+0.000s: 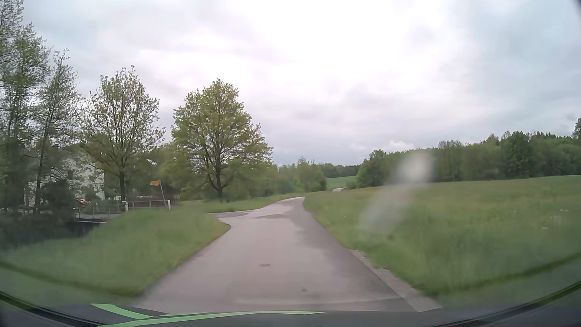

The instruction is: Follow the waypoints while adhering to traffic rules and regulations

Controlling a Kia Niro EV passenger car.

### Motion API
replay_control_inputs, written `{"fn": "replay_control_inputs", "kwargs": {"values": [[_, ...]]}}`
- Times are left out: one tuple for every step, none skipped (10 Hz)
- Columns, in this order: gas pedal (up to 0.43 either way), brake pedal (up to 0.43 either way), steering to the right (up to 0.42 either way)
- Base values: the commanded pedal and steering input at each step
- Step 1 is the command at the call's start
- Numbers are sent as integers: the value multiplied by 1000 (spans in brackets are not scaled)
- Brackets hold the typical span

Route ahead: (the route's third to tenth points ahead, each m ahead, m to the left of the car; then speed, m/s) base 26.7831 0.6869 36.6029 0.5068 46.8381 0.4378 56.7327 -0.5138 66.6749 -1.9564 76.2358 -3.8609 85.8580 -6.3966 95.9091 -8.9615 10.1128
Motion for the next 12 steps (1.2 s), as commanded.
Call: {"fn": "replay_control_inputs", "kwargs": {"values": [[370,0,-8],[370,0,-8],[370,0,-7],[370,0,-7],[370,0,-7],[358,0,-7],[358,0,-7],[358,0,-7],[358,0,-7],[358,0,-7],[350,0,-7],[350,0,-6]]}}
